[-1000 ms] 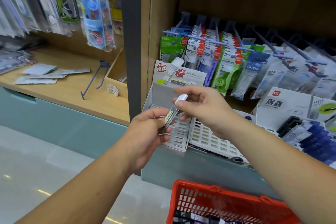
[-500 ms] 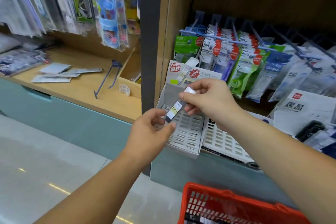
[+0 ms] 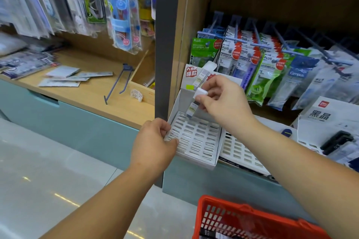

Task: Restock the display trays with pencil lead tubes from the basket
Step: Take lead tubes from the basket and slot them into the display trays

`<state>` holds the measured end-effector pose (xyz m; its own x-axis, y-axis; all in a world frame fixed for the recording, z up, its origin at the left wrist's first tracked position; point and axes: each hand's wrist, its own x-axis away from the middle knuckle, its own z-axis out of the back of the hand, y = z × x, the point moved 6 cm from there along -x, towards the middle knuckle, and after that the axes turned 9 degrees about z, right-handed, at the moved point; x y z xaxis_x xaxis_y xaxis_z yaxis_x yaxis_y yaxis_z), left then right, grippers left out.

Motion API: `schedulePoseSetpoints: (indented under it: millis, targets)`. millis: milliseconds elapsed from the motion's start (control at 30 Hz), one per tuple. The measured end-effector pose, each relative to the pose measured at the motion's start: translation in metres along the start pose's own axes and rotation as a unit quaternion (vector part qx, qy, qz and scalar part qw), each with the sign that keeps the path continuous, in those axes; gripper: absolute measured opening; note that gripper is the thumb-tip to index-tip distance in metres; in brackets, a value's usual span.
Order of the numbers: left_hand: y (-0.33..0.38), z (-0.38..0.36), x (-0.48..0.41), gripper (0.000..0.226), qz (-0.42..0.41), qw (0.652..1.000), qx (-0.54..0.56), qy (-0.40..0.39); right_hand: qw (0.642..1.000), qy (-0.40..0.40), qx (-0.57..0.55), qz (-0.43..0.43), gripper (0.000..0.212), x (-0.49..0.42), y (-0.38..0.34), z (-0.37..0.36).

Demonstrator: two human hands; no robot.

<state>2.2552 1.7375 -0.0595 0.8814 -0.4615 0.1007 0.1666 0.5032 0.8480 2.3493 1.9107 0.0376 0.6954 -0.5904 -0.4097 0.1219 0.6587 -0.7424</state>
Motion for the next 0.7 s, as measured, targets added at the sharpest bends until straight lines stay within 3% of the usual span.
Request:
schedulePoseSetpoints:
  millis: [100, 500, 700]
  targets:
    - [-0.003, 0.0, 0.0, 0.033, -0.014, 0.999, -0.045, 0.014, 0.999, -0.008, 0.036, 0.019, 0.021, -0.002, 0.002, -0.015]
    - [-0.012, -0.011, 0.002, 0.032, -0.001, 1.0, 0.018, -0.019, 1.0, 0.02, -0.007, 0.016, 0.023, -0.008, 0.016, -0.017]
    - [-0.01, -0.01, 0.004, 0.033, 0.0, 0.999, 0.025, -0.034, 0.999, -0.023, 0.023, 0.025, 0.022, -0.009, 0.014, -0.027]
